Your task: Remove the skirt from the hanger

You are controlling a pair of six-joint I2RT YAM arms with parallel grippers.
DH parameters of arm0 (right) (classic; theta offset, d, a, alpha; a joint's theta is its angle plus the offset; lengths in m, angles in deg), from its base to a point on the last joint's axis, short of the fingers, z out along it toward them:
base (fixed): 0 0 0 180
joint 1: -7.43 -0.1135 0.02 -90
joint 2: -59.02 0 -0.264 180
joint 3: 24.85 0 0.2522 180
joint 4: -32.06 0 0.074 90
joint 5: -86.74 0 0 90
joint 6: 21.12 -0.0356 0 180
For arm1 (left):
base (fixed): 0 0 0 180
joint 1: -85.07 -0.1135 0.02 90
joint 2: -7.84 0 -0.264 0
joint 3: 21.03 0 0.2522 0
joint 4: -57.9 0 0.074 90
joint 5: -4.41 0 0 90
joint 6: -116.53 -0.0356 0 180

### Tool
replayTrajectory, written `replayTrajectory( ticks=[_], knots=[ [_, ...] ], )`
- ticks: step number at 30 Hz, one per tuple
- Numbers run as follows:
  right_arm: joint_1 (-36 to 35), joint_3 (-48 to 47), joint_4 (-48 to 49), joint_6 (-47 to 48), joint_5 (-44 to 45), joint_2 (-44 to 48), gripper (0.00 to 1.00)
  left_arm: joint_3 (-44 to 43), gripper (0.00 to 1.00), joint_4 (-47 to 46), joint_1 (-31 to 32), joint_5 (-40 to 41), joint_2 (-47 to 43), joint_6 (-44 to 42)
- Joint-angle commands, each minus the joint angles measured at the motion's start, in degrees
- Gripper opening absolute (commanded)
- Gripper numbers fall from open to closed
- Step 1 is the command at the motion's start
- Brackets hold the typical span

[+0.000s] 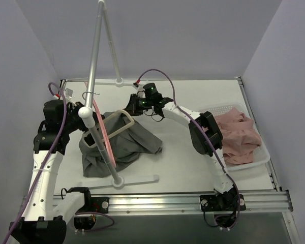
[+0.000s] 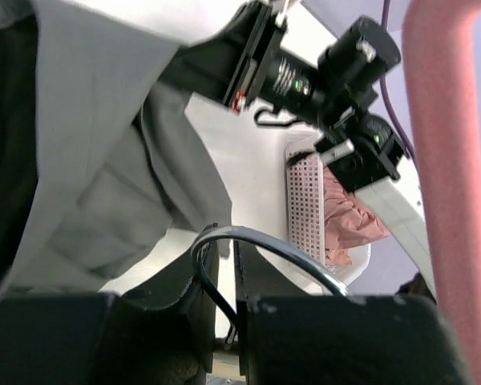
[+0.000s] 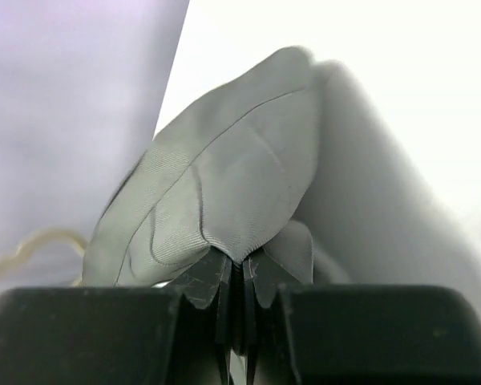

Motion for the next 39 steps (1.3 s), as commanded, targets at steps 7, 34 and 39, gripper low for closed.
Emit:
replayTrajectory(
  ticks=[7,34,39],
  knots=[
    [8.7,-20.1,-7.0,9.7,9.8,-0.4,0.0,-3.4,0.02,3.7,-0.4,-0.6,-0.2,-3.0],
    [28.6,-29.3,-44.7,33.4,35.3,45.9,0.0,2.6,0.02,4.5,1.0,-0.2,-3.6,-0.7],
    [28.6,-32.2,-44.7,34.8,47.2,48.8,0.0,3.0,0.02,5.1,1.8,-0.4,-4.8,-0.4]
  ],
)
